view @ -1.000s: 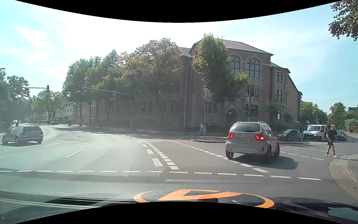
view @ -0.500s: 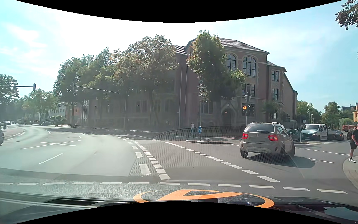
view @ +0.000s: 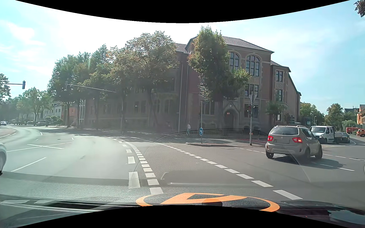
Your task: Follow the waypoints while adhering to traffic rules and regulations
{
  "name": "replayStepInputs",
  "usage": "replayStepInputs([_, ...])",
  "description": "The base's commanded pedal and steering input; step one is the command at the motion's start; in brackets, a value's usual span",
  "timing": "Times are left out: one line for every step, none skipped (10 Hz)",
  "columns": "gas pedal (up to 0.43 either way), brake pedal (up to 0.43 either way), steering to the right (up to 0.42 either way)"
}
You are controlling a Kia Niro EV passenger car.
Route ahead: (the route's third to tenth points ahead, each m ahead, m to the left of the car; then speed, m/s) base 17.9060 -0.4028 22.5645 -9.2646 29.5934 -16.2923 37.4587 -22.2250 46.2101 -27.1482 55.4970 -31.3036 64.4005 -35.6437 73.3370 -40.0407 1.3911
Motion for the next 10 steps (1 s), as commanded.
replayStepInputs([0.000,0.262,0.072])
replayStepInputs([0.000,0.262,0.072])
replayStepInputs([0.000,0.268,0.072])
replayStepInputs([0.000,0.268,0.072])
replayStepInputs([0.000,0.268,0.071])
replayStepInputs([0.000,0.274,0.071])
replayStepInputs([0.000,0.268,0.071])
replayStepInputs([0.000,0.268,0.072])
replayStepInputs([0.000,0.268,0.072])
replayStepInputs([0.000,0.268,0.071])
